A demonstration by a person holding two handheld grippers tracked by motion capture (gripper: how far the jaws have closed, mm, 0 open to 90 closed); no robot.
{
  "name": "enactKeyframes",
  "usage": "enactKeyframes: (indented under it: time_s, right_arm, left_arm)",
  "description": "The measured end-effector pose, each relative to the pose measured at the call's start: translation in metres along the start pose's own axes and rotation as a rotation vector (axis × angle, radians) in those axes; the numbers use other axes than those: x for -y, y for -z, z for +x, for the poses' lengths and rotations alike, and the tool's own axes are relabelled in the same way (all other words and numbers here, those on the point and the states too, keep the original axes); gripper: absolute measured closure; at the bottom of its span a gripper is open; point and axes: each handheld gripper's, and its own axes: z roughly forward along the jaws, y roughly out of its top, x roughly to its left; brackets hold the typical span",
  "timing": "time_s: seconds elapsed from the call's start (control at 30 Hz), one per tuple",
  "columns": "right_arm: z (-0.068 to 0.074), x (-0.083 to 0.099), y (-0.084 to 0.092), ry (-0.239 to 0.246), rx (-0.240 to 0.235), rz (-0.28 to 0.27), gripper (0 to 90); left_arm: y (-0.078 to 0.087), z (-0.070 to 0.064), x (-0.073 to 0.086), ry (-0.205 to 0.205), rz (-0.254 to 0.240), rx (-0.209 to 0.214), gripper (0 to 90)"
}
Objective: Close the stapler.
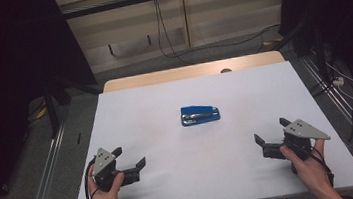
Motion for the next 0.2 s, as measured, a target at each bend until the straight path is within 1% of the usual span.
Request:
enactKeyframes:
  time_s: [0.07,0.1,0.13,0.2]
  right_arm:
    - [-0.0007,-0.0005,-0.0009,-0.001,-0.002,-0.006,1.0]
    - [-0.0007,-0.0006,-0.0012,-0.003,-0.002,-0.006,1.0]
    - [-0.0009,-0.0006,-0.0016,-0.004,-0.005,-0.006,1.0]
    - [-0.0011,-0.0004,-0.0019,-0.002,-0.004,-0.005,1.0]
  left_arm:
    - [-0.0001,0.0001,0.0006,0.001,0.004,0.001,5.4]
    - [-0.0003,-0.0002,0.0003,0.007,0.000,0.001,5.4]
    - [-0.0003,0.0002,-0.0004,0.000,0.002,0.000,5.4]
    - [-0.0007,0.0002,-0.0005,0.000,0.002,0.002,5.4]
